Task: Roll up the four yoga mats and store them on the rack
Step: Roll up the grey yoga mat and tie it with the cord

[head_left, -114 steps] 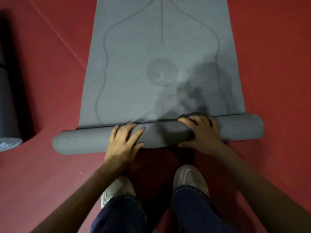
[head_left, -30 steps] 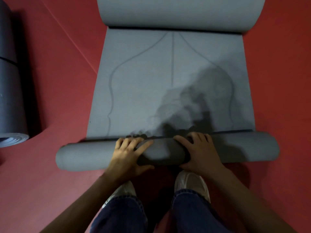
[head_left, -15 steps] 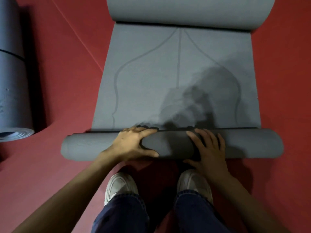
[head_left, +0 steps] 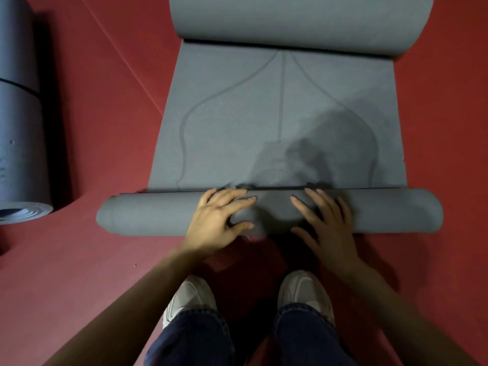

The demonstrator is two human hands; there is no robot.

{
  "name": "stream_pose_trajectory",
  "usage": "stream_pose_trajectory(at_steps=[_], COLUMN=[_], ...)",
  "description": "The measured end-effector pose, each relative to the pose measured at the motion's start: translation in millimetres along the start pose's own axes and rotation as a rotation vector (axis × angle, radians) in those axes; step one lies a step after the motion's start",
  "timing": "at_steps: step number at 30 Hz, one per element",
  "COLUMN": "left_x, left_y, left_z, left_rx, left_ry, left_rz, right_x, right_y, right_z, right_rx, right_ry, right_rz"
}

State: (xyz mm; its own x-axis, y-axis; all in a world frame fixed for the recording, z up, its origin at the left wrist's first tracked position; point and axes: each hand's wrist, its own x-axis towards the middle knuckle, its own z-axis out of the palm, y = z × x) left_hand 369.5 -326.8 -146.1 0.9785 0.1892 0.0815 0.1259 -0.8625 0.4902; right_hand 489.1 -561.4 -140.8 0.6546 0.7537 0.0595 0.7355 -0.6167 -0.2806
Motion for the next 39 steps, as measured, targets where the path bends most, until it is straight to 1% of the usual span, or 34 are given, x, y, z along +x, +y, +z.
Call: stream_pose_trajectory(at_steps=[3, 5, 7, 8, 10, 12, 14, 17, 18, 19, 20, 22, 23, 24, 26, 28, 30, 33, 35, 39], left_x=[15.7, 26.5, 35.1, 36.8, 34.7, 25.8, 12.9, -0.6, 0.6, 4.6, 10.2, 23.2, 29.4, 35.9, 47.5, 57.8, 65.6, 69.4, 69.3, 80.1], left_y=[-1.8, -5.2, -9.5, -10.6, -8.3, -2.5, 1.5, 0.4, -1.1, -2.5, -4.1, -7.9, -9.7, -11.6, -15.7, -19.5, -21.3, -23.5, -27.1, -33.9], left_z=[-10.4, -15.7, -18.8, -19.0, -14.6, -7.4, 0.6, 6.9, 6.8, 6.4, 5.2, -0.1, -3.5, -7.4, -13.3, -16.1, -19.3, -21.5, -19.3, -18.6], left_rx=[-0.051, -0.080, -0.066, -0.037, 0.046, 0.095, 0.144, 0.197, 0.180, 0.157, 0.139, 0.122, 0.108, 0.088, 0.050, 0.041, 0.091, 0.262, 0.329, 0.369], left_ry=[-0.086, -0.168, -0.181, -0.156, -0.041, 0.088, 0.138, 0.083, 0.068, 0.058, 0.052, 0.040, 0.027, 0.011, -0.048, -0.114, -0.136, -0.076, -0.059, -0.128], left_rz=[-0.035, -0.075, -0.069, -0.044, 0.019, 0.012, 0.009, -0.010, -0.032, -0.053, -0.070, -0.088, -0.093, -0.102, -0.138, -0.161, -0.140, 0.022, 0.095, 0.090], right_x=[-9.4, -1.5, 11.6, 19.0, 32.6, 45.6, 61.3, 80.9, 84.0, 83.8, 80.7, 67.5, 60.8, 57.0, 55.4, 59.8, 70.4, 91.7, 106.6, 128.3], right_y=[-7.7, -5.6, -1.8, -1.3, 1.6, 8.1, 11.1, 12.3, 13.6, 15.5, 16.7, 16.7, 15.3, 13.7, 11.9, 11.8, 15.4, 15.4, 15.7, 17.1], right_z=[14.8, 15.7, 14.5, 13.5, 10.0, 5.2, -3.4, -13.8, -15.5, -15.9, -14.3, -2.2, 4.7, 11.0, 18.2, 16.6, 12.3, 6.4, -0.6, -12.1], right_rx=[-0.048, -0.088, -0.118, -0.111, -0.075, -0.011, 0.022, 0.007, 0.000, -0.006, -0.004, 0.004, -0.021, -0.056, -0.115, -0.138, -0.135, -0.169, -0.186, -0.225], right_ry=[0.074, 0.052, 0.046, 0.049, 0.062, 0.052, -0.033, -0.309, -0.351, -0.338, -0.268, -0.035, 0.073, 0.142, 0.179, 0.145, 0.077, -0.029, -0.090, -0.210], right_rz=[0.030, 0.031, 0.028, 0.032, 0.032, 0.036, 0.059, 0.117, 0.114, 0.091, 0.042, -0.056, -0.074, -0.074, -0.072, -0.090, -0.084, -0.032, 0.004, 0.017])
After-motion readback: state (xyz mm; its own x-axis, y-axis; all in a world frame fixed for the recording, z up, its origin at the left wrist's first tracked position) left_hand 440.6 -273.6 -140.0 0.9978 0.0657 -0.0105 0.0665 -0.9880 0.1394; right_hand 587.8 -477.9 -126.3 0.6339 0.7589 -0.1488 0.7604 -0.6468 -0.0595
